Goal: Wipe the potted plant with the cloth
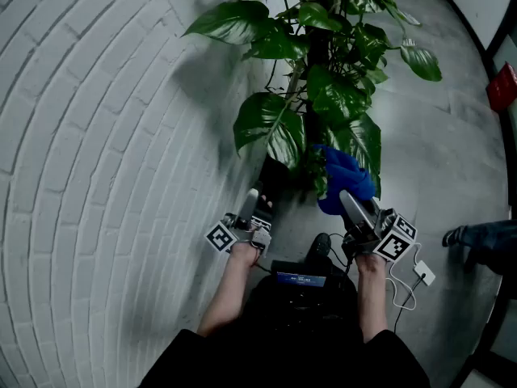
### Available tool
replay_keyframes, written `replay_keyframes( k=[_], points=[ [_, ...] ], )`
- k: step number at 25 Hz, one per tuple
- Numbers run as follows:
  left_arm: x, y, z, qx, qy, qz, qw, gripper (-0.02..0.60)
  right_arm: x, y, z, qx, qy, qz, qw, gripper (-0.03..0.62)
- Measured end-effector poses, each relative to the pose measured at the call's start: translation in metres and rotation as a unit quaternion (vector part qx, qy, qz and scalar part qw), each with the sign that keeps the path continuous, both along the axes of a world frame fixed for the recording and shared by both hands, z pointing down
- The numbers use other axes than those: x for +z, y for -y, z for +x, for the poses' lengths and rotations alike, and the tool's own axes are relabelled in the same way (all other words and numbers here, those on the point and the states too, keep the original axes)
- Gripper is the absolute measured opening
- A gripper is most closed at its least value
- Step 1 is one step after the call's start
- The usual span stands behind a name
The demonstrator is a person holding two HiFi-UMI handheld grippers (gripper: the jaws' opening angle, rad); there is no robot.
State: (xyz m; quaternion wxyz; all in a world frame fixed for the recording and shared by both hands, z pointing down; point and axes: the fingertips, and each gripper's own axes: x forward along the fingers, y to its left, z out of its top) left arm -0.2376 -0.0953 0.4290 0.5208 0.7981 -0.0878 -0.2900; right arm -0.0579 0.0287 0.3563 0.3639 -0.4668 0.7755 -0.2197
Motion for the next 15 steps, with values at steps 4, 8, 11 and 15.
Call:
replay_keyframes(
  k=[4, 8, 11, 15],
  points=[
    [0.008, 0.023, 0.034, -0.026, -0.001, -0.013, 0.9996, 0.416, -0.010, 0.026, 0.047, 0.005, -0.025, -0.001, 1.000, 0.106],
    [0.016, 0.040, 0.054, -0.043, 0.009, -0.012, 0.9990, 0.423, -0.017, 0.052, 0.070, 0.000, -0.048, -0.002, 0.999, 0.106],
    [0.030, 0.051, 0.063, -0.051, 0.005, -0.020, 0.9985, 0.431, -0.021, 0.071, 0.076, -0.007, -0.063, -0.006, 0.998, 0.106],
    [0.043, 0.076, 0.079, -0.039, -0.009, -0.006, 0.9992, 0.436, -0.029, 0.101, 0.075, -0.011, -0.092, -0.013, 0.996, 0.106]
  ],
)
